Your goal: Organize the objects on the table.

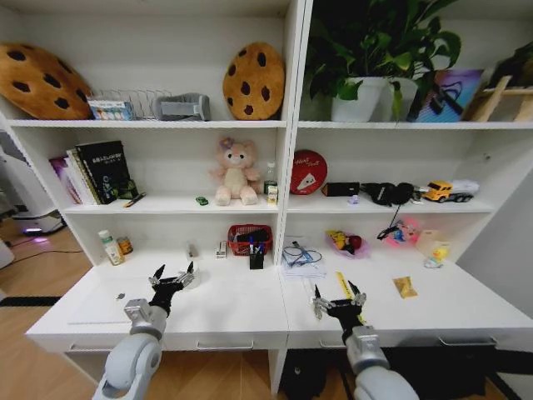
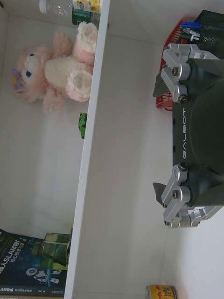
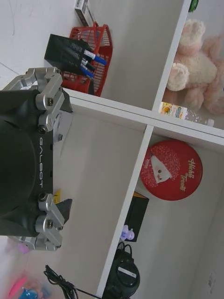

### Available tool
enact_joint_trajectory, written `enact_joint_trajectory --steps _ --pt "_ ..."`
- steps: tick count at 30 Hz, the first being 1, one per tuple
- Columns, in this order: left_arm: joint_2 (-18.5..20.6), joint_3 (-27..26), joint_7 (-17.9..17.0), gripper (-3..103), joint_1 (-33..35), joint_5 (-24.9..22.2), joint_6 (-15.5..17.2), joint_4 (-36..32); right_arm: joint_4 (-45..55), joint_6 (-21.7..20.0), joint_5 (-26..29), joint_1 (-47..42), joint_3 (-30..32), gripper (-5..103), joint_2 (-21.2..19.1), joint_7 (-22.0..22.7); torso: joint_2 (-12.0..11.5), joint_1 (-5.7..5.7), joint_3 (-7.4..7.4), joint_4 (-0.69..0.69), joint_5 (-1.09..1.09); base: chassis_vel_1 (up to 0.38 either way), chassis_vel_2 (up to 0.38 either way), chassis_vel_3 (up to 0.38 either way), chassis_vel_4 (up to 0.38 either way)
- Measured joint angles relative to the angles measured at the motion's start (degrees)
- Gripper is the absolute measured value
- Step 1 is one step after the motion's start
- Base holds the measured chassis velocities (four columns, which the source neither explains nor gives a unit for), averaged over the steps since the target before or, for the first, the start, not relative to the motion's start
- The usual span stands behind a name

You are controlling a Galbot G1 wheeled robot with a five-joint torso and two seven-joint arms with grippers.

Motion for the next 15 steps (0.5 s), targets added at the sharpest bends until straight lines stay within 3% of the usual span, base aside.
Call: enact_joint_trajectory --steps 4,15 --pt "0.0 0.0 0.0 100 0.0 0.0 0.0 0.0 1.0 0.8 0.4 -3.0 1.1 100 1.4 -1.9 0.0 0.0 0.0 -0.02 -0.01 0.0 0.0 0.0 0.0" --pt "0.0 0.0 0.0 100 0.0 0.0 0.0 0.0 -0.2 5.3 0.7 -8.1 1.1 100 3.7 -0.2 0.0 -0.01 0.0 -0.01 -0.02 -0.013 -0.008 0.011 0.009"
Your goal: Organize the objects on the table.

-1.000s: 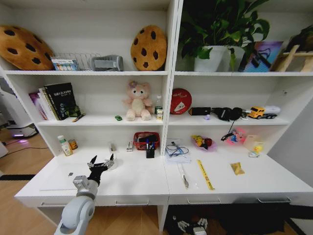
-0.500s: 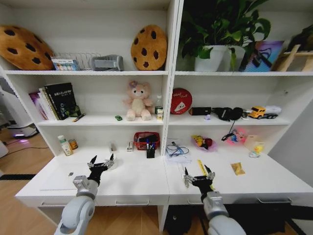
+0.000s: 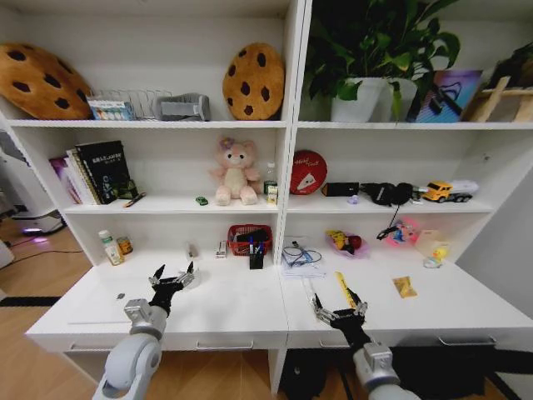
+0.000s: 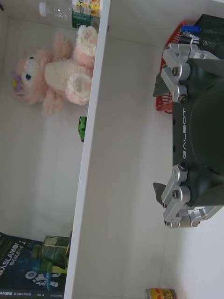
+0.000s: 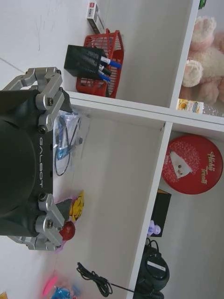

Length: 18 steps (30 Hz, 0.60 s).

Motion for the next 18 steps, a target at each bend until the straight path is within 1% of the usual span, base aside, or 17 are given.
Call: enact_joint_trajectory --steps 5,9,18 --pt "0.0 0.0 0.0 100 0.0 0.0 0.0 0.0 -0.1 0.3 0.2 -0.2 0.0 100 -0.2 0.7 0.0 0.0 0.0 0.02 0.01 -0.091 -0.079 0.107 0.088" --pt "0.0 0.0 0.0 100 0.0 0.0 0.0 0.0 0.3 0.1 0.7 0.0 0.4 100 -0.2 0.7 0.0 0.0 0.0 -0.01 0.01 -0.136 -0.154 0.112 0.135" --pt "0.0 0.0 0.0 100 0.0 0.0 0.0 0.0 0.5 -0.9 1.1 1.1 0.1 100 -0.2 0.7 0.0 0.0 0.0 0.0 0.01 -0.145 -0.135 0.148 0.142"
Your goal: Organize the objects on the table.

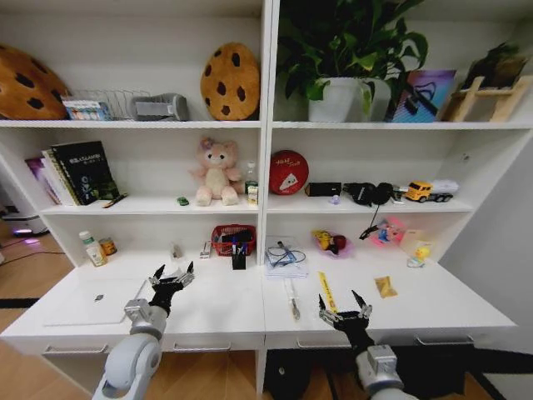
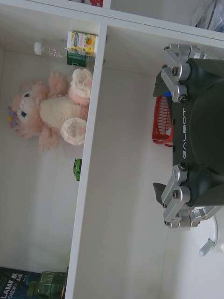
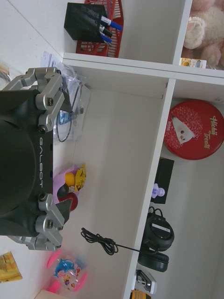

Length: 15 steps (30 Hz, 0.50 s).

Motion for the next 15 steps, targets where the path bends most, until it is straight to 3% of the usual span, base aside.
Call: enact_joint_trajectory --steps 15 --pt "0.0 0.0 0.0 100 0.0 0.0 0.0 0.0 -1.0 -0.7 1.6 1.5 0.0 100 0.3 0.8 0.0 0.0 0.0 0.0 0.0 -0.144 -0.156 0.158 0.152"
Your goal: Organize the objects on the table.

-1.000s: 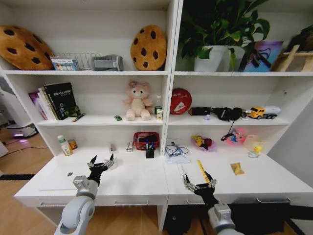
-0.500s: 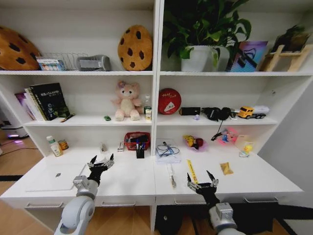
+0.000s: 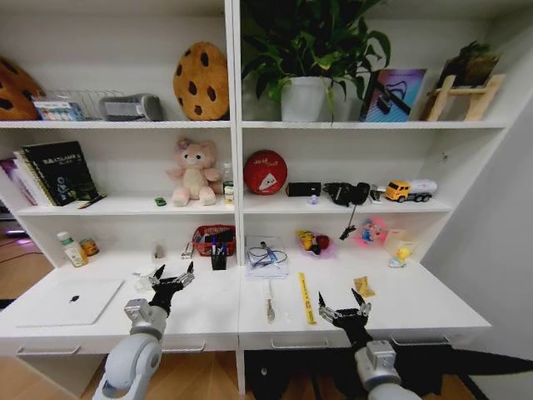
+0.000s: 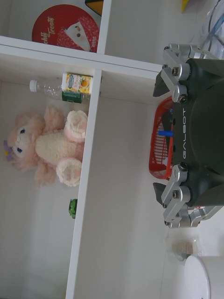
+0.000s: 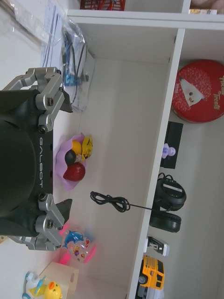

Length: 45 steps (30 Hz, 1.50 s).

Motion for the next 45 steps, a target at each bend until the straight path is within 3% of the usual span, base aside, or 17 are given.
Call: enact_joint_trajectory --steps 13,17,20,22,27,29,30,32,34,36,40,45 --pt "0.0 0.0 0.0 100 0.0 0.0 0.0 0.0 -2.5 -0.9 0.3 3.6 -0.3 100 0.5 1.6 0.0 0.0 0.0 0.0 0.01 -0.139 -0.145 0.131 0.135" --pt "0.0 0.0 0.0 100 0.0 0.0 0.0 0.0 -4.9 -3.3 2.0 7.5 -0.5 100 1.7 5.8 0.0 0.0 0.0 -0.01 0.0 -0.054 -0.06 0.032 0.056" --pt "0.0 0.0 0.0 100 0.0 0.0 0.0 0.0 -7.2 -8.7 6.2 11.4 0.6 100 2.3 10.7 0.0 0.0 0.0 0.01 -0.01 0.0 0.0 0.0 0.0" --pt "0.0 0.0 0.0 100 0.0 0.0 0.0 0.0 -8.1 -10.1 7.3 12.3 1.8 100 2.2 10.6 0.0 0.0 0.0 0.0 0.0 0.0 0.0 0.0 0.0" --pt "0.0 0.0 0.0 100 0.0 0.0 0.0 0.0 -13.5 -12.1 9.0 15.7 6.8 100 1.7 4.8 0.0 0.0 0.0 0.0 0.01 0.0 0.0 0.0 0.0" --pt "0.0 0.0 0.0 100 0.0 0.0 0.0 0.0 -18.4 -15.5 15.7 19.7 12.9 100 -1.0 -4.8 0.0 0.0 0.0 -0.01 0.02 0.0 0.0 0.0 0.0" --pt "0.0 0.0 0.0 100 0.0 0.0 0.0 0.0 -18.4 -15.5 15.7 19.7 12.9 100 -1.0 -4.8 0.0 0.0 0.0 -0.01 0.02 0.0 0.0 0.0 0.0" --pt "0.0 0.0 0.0 100 0.0 0.0 0.0 0.0 -19.2 -19.9 19.1 21.8 15.8 100 -2.6 -10.0 0.0 0.0 0.0 -0.01 0.01 0.0 0.0 0.0 0.0" --pt "0.0 0.0 0.0 100 0.0 0.0 0.0 0.0 -19.3 -21.9 20.2 22.5 16.2 100 -3.1 -10.7 0.0 0.0 0.01 -0.01 0.0 0.0 0.0 0.0 0.0" --pt "0.0 0.0 0.0 100 0.0 0.0 0.0 0.0 -19.1 -28.5 22.9 24.5 16.9 100 -4.1 -12.3 0.0 0.0 0.01 0.0 0.0 0.0 0.0 0.0 0.0" --pt "0.0 0.0 0.0 100 0.0 0.0 0.0 0.0 -19.7 -30.6 24.2 26.3 16.0 100 -4.3 -11.9 0.0 0.0 0.0 -0.01 -0.01 0.0 0.0 0.0 0.0" --pt "0.0 0.0 0.0 100 0.0 0.0 0.0 0.0 -24.3 -31.1 23.8 32.5 10.8 100 -4.8 -8.3 0.0 0.01 0.01 0.01 0.0 0.0 0.0 0.0 0.0"
